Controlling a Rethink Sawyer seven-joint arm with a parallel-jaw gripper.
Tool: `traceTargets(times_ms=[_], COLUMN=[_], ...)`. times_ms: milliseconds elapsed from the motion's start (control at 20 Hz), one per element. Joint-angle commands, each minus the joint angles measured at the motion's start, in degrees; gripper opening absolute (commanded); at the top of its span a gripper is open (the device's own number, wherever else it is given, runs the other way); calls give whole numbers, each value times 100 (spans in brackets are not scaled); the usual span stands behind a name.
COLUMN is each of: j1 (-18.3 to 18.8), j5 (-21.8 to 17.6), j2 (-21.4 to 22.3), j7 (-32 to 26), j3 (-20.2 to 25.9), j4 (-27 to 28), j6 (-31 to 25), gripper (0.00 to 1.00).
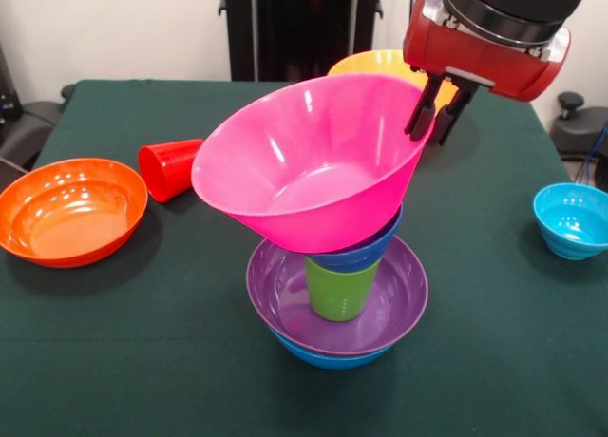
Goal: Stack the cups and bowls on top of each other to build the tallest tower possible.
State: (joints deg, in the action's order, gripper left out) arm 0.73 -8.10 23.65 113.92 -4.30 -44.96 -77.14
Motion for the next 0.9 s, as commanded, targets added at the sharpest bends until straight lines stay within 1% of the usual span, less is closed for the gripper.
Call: traceTargets(times_ms=[50, 500, 900], j1=[174, 179, 87], j5=[134, 193, 19], j2=[325, 272, 251], j7=[-324, -342, -346], j3=[404, 394, 267], j4=[-656, -551, -549], j6=[-200, -330, -408], gripper=[0, 0, 0])
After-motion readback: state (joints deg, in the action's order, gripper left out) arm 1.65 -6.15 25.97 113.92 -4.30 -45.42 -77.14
